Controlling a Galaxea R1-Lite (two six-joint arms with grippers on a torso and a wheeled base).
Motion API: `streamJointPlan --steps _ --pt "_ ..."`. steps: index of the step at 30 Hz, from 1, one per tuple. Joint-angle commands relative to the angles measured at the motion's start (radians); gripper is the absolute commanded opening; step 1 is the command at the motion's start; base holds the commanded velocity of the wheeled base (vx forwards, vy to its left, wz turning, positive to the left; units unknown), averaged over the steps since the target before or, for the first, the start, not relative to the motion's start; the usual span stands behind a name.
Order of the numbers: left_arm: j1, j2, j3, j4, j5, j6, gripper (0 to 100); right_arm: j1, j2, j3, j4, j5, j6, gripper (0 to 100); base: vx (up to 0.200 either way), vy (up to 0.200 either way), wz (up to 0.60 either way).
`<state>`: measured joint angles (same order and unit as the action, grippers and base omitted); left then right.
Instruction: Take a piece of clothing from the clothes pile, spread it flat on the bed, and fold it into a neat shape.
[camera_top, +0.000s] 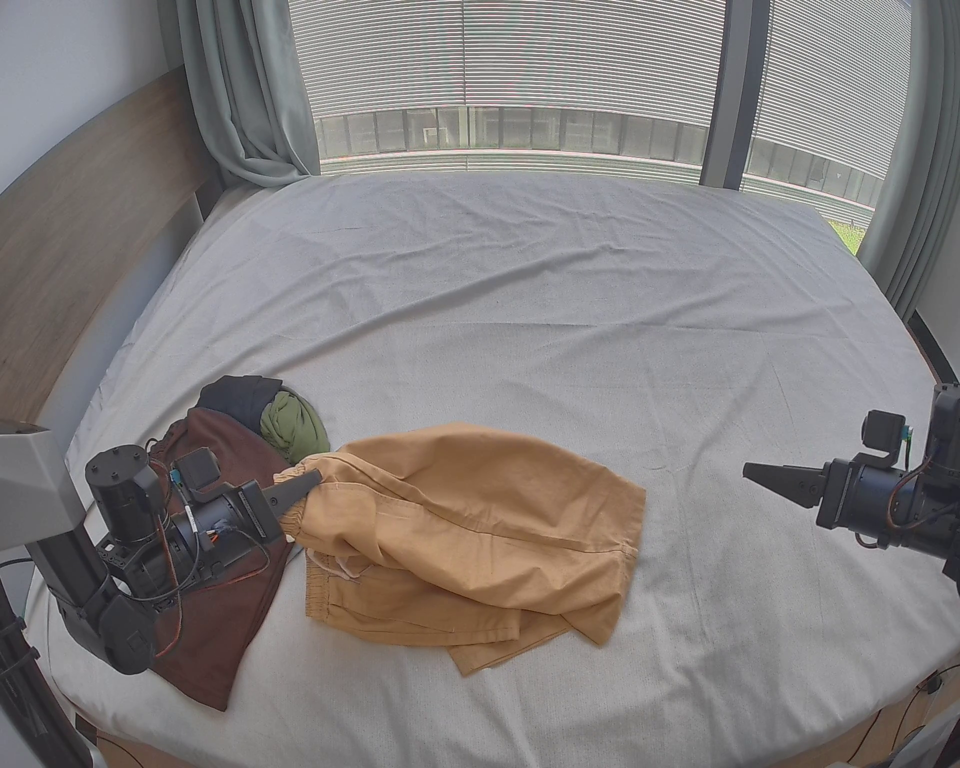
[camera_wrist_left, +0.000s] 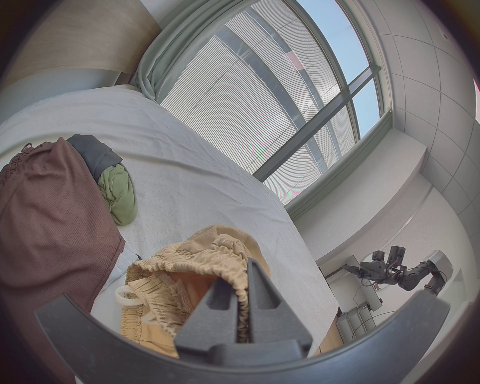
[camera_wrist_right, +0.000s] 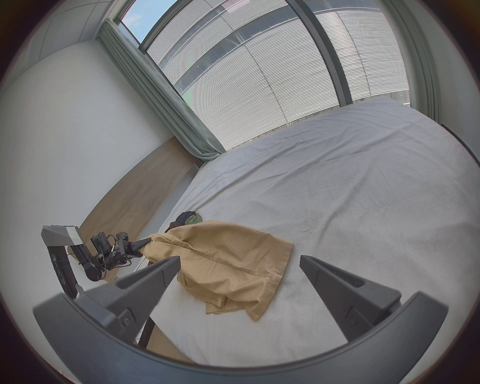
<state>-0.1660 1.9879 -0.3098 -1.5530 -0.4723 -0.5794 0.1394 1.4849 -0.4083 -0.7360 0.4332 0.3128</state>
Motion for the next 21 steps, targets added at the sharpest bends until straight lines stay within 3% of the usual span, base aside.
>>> streamJointPlan --steps 1,6,16,21 --pt "-0.006 0.003 0.008 -0.001 0.0 0.007 0 0.002 0.112 0.046 -0.077 0.024 0.043 100 0.0 0.0 0.0" --pt "-0.001 0.014 0.008 -0.002 0.0 0.067 0 -0.001 0.15 0.045 -0.138 0.048 0.146 100 0.0 0.0 0.0" --pt "0.003 0.019 0.0 -0.001 0.004 0.087 0 0.008 0.29 0.054 -0.211 0.047 0.144 100 0.0 0.0 0.0" --pt "0.009 0.031 -0.011 -0.002 0.004 0.087 0 0.009 0.431 0.065 -0.384 0.047 0.143 100 0.0 0.0 0.0"
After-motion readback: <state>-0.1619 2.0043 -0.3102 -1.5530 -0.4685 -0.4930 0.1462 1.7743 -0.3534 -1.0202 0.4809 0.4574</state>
